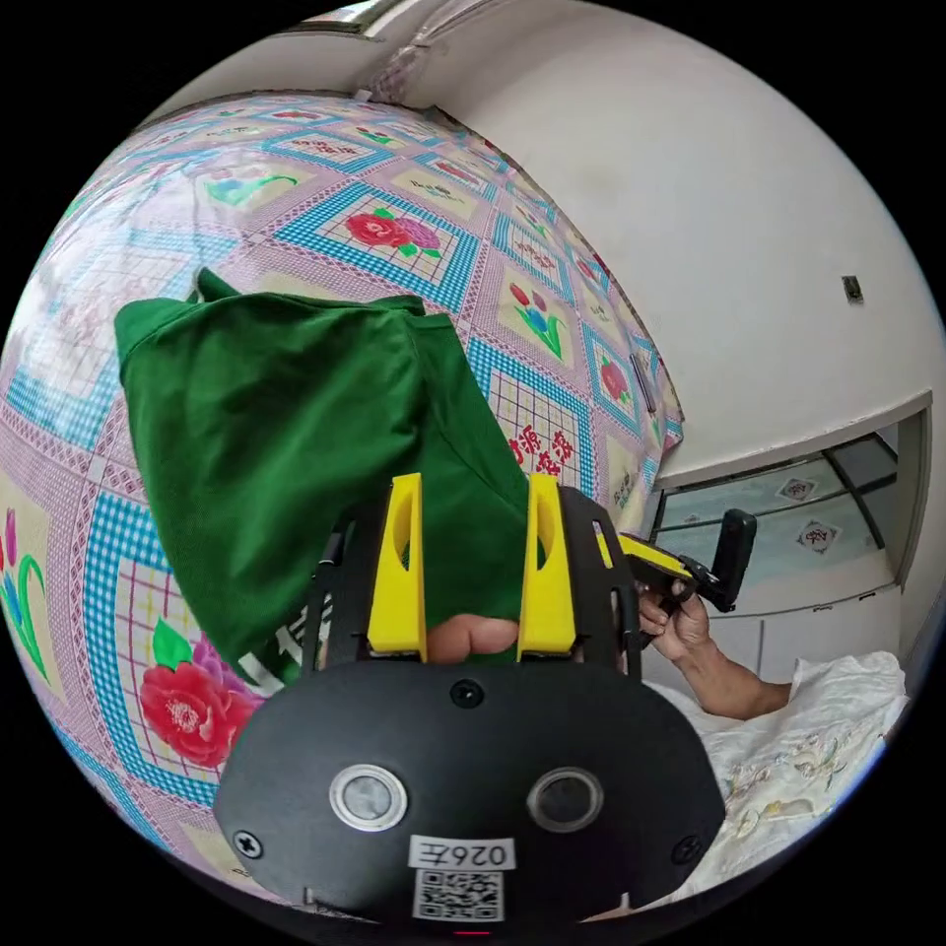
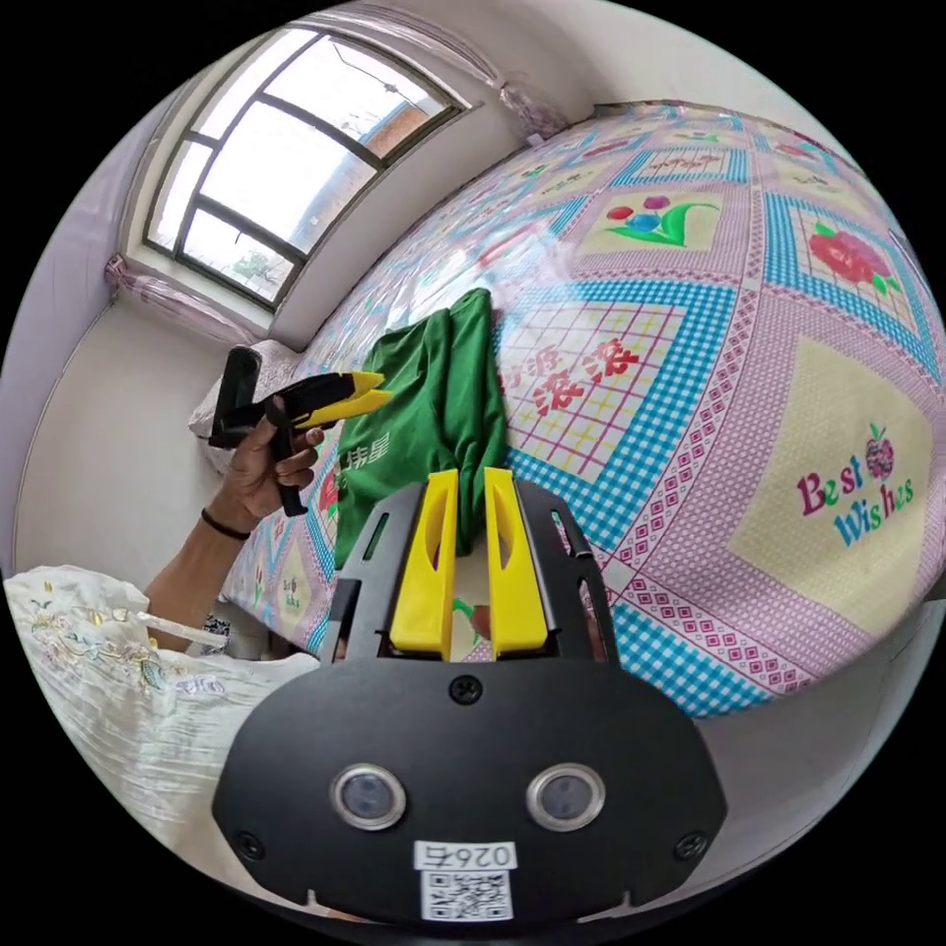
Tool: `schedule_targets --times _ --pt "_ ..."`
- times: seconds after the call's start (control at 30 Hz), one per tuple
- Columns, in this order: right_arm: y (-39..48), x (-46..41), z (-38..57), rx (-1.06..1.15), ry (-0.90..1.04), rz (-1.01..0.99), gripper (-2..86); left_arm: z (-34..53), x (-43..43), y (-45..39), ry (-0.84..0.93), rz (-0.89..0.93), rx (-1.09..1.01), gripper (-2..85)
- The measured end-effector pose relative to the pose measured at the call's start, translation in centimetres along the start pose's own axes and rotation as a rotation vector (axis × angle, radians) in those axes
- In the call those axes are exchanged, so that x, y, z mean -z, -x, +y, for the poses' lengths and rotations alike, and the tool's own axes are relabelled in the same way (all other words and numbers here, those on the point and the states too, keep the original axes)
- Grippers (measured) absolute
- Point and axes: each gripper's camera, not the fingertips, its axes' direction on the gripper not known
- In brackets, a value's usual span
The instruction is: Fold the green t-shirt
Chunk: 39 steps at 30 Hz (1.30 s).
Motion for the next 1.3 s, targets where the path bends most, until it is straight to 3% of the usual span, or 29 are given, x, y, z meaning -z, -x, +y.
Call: schedule_targets --times 0.13,0.23,0.37,0.7,1.03,1.3 --pt "-0.6 -0.7 -2.9 0.057 -0.039 0.096 2.7 -2.9 -3.1 -1.3 0.103 -0.106 -0.009 14.0" --pt "-1.2 -3.8 -5.9 0.087 0.003 0.107 4.2 -3.5 -2.9 -1.1 0.129 -0.217 0.022 7.5" --pt "-1.3 -8.4 -8.9 0.124 0.074 0.118 5.8 -2.8 -1.6 0.8 0.127 -0.167 0.066 2.3" --pt "-0.5 -14.2 -9.8 0.152 0.143 0.091 4.2 7.2 8.5 8.0 -0.122 0.032 0.183 0.2" --pt "-2.5 -14.4 -8.3 0.070 0.126 0.000 4.7 21.4 17.8 15.6 -0.297 -0.009 0.473 0.1" --pt "-1.8 -15.0 -6.2 0.058 0.131 -0.039 6.1 25.2 19.0 17.7 -0.382 0.017 0.592 0.1"
